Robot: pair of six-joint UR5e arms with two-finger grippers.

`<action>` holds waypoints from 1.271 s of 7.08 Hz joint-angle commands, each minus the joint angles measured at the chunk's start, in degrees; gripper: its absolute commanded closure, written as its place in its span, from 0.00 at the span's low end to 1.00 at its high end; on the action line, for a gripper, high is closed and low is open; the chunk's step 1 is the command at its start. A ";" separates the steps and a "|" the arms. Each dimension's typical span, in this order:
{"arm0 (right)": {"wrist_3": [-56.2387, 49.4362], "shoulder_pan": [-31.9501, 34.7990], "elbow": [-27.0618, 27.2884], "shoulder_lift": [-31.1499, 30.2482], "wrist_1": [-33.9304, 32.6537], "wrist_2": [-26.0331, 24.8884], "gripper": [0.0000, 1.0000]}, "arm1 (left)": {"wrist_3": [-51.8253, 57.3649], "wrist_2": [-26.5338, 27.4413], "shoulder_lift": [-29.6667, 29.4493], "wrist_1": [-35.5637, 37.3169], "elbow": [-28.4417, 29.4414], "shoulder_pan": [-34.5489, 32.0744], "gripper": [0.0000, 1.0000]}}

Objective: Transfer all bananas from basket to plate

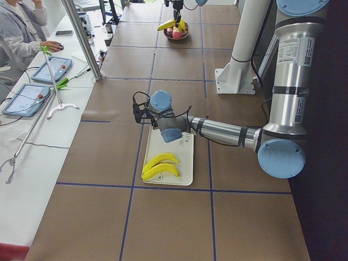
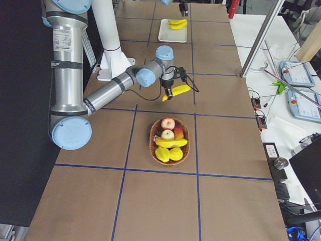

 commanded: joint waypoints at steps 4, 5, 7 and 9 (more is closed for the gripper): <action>17.44 -10.16 -5.24 17.72 0.46 -5.07 0.98 | -20.51 6.21 -15.44 0.00 0.05 8.79 0.00; 19.02 -11.74 -6.11 20.35 0.55 -6.55 0.98 | -24.64 9.37 -17.81 0.00 0.05 10.29 0.00; 24.28 -15.96 -9.97 25.54 3.08 -12.42 0.98 | -32.38 17.02 -22.04 0.00 0.05 14.15 0.00; 28.68 -18.17 -15.94 29.23 8.27 -15.43 0.99 | -33.29 21.69 -24.33 0.18 0.05 19.24 0.00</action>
